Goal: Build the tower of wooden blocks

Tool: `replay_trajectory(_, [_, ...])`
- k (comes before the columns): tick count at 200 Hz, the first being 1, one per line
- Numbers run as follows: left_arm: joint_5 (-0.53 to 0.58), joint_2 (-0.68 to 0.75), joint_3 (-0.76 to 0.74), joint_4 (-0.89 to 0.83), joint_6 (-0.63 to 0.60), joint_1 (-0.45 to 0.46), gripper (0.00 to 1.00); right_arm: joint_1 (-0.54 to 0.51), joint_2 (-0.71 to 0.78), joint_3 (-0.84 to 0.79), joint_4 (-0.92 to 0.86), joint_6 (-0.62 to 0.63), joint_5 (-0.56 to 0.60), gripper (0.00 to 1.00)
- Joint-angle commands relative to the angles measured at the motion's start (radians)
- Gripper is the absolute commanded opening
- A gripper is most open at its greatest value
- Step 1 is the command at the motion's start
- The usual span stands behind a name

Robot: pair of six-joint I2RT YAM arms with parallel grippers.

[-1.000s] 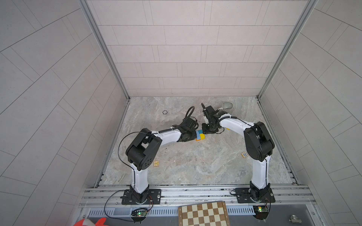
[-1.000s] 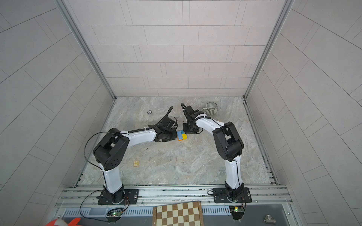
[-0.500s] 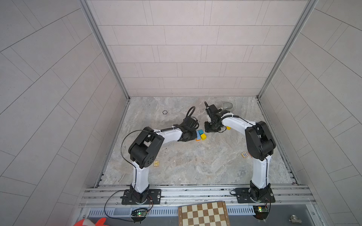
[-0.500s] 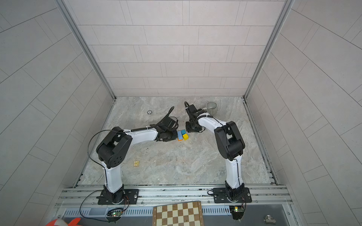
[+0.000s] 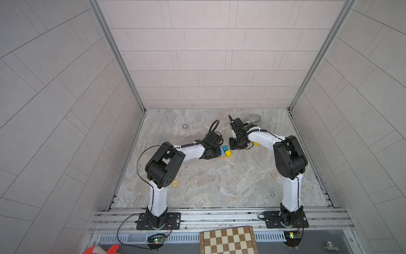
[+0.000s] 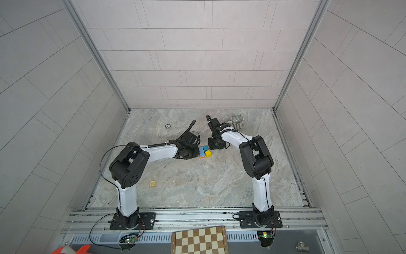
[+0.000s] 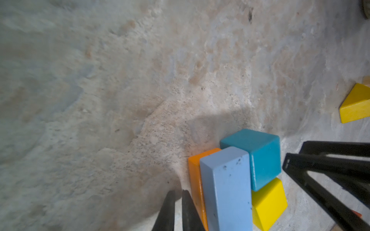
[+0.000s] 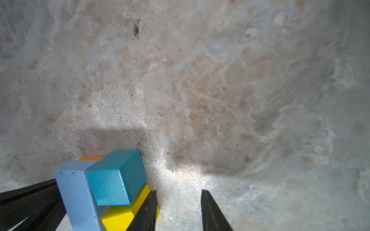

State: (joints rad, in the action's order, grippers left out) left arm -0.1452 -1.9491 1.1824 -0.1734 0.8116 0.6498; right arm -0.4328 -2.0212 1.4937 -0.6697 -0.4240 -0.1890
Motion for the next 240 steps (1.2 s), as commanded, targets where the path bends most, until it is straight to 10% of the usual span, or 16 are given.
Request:
replay_trajectory(1, [-0.004, -0.020, 0.023, 0.003, -0.004, -0.004, 0.14, -0.026, -0.028, 0.031, -0.050, 0.027, 0.019, 0.38])
replay_trajectory(240, [-0.024, 0.003, 0.004, 0.027, -0.008, -0.018, 0.13, -0.025, 0.162, -0.159, -0.034, -0.013, 0.023, 0.38])
